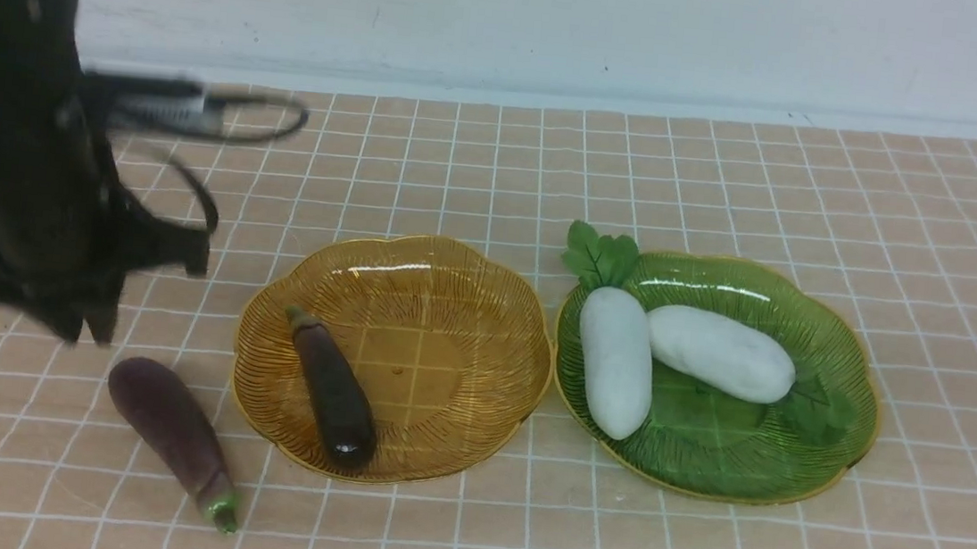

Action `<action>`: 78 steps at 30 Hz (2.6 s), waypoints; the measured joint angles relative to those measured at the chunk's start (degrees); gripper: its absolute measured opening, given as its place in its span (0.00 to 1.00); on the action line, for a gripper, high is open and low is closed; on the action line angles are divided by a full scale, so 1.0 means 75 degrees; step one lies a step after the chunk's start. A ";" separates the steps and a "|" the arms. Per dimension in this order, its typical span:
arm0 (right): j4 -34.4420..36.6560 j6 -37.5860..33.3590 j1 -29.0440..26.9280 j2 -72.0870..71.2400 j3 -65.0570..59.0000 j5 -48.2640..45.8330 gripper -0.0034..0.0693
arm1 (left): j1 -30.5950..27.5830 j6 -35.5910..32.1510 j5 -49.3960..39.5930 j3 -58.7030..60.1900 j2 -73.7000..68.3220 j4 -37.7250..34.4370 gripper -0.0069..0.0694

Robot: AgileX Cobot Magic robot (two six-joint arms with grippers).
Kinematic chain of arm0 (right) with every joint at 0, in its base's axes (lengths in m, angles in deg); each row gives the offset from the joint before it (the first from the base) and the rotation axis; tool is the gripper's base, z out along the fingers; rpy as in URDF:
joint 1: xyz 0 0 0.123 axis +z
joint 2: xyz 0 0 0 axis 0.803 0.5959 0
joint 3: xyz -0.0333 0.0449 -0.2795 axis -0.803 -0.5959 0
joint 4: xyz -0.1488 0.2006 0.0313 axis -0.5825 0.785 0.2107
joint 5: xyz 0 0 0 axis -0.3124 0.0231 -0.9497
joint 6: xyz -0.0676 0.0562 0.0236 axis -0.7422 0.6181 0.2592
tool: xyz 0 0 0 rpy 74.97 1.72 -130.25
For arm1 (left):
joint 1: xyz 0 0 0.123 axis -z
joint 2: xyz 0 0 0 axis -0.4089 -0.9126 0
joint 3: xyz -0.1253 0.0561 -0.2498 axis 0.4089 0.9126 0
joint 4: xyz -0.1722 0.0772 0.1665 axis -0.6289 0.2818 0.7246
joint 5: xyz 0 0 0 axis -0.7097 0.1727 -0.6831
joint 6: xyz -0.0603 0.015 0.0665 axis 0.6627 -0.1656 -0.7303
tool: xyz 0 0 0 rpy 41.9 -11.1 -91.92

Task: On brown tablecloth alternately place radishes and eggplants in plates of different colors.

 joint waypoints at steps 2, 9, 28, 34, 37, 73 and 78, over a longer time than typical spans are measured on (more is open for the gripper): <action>-0.0018 0.0000 0.0000 0.0016 0.0000 0.0070 0.03 | 0.0000 0.0174 0.0329 0.0149 -0.0097 -0.0049 0.40; -0.0053 0.0000 0.0000 0.0149 0.0000 0.0158 0.03 | 0.0000 0.0359 0.1051 0.0263 -0.0792 -0.0091 0.72; -0.0045 -0.0124 0.0000 0.0335 -0.0028 0.0151 0.03 | 0.0000 -0.0223 -0.0066 0.0116 -0.2632 -0.1083 0.45; -0.0045 -0.0130 0.0000 0.0335 -0.0028 0.0128 0.03 | 0.0000 -0.0599 -0.0111 -0.0846 -0.1986 -0.0910 0.39; -0.0022 -0.0130 0.0000 0.0335 -0.0028 0.0193 0.03 | 0.0171 -0.1077 -0.0149 -0.1750 -0.1557 -0.1748 0.39; -0.1265 0.0532 0.0000 -0.4532 -0.7222 0.9585 0.03 | 0.2201 -0.1787 -0.0111 -0.4325 -0.3010 -0.0910 0.09; -0.1265 0.0526 0.0000 -0.4539 -0.7334 0.9485 0.03 | 0.2201 -0.1787 -0.0120 -0.4325 -0.3010 -0.0859 0.09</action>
